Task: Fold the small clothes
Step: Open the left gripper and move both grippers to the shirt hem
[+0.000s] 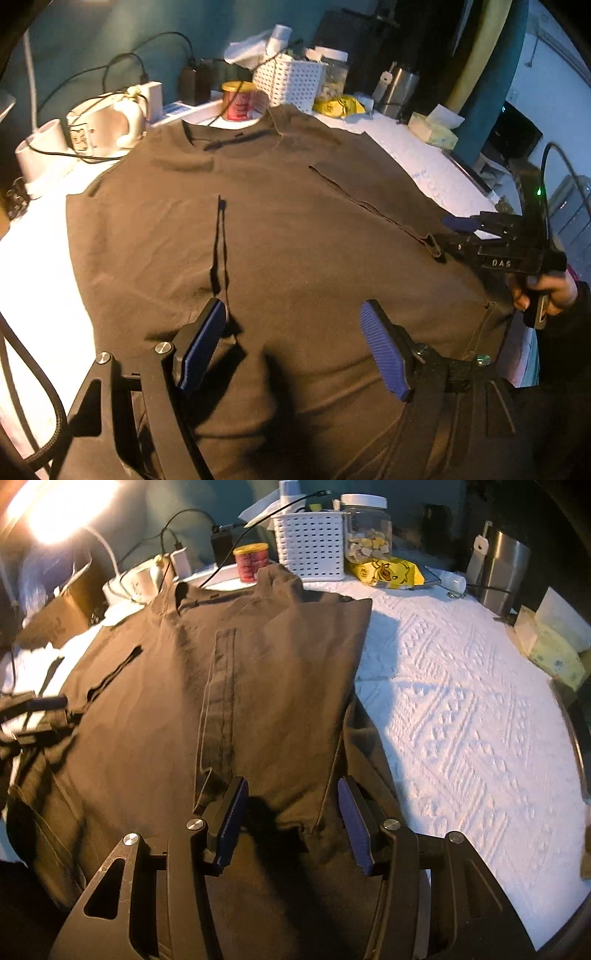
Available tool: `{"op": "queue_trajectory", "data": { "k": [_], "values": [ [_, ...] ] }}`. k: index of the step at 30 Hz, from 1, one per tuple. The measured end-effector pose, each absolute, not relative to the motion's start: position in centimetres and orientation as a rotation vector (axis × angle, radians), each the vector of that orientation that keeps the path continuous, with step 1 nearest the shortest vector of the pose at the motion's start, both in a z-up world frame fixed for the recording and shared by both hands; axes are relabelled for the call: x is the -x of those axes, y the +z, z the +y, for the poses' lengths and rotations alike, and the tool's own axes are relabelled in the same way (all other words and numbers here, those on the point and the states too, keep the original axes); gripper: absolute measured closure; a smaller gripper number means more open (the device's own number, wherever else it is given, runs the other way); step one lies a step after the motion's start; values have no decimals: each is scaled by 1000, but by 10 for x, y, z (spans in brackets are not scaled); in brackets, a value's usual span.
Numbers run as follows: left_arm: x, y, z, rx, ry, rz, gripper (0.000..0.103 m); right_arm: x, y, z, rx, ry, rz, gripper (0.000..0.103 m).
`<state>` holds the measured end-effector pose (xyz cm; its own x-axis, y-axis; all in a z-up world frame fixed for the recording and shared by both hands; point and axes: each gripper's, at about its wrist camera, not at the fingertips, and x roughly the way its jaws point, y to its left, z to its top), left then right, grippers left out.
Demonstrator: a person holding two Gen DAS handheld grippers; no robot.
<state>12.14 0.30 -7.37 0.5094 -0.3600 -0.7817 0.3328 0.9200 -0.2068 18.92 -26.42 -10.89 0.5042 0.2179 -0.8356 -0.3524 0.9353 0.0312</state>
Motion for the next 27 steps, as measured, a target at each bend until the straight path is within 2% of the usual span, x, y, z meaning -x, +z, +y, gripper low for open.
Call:
{"op": "queue_trajectory", "data": {
  "k": [18, 27],
  "values": [
    [-41, -52, 26, 42, -241, 786, 28, -125, -64, -309, 130, 263, 862, 50],
    [-1, -60, 36, 64, -145, 755, 28, -92, -68, -338, 109, 234, 859, 50]
  ]
}}
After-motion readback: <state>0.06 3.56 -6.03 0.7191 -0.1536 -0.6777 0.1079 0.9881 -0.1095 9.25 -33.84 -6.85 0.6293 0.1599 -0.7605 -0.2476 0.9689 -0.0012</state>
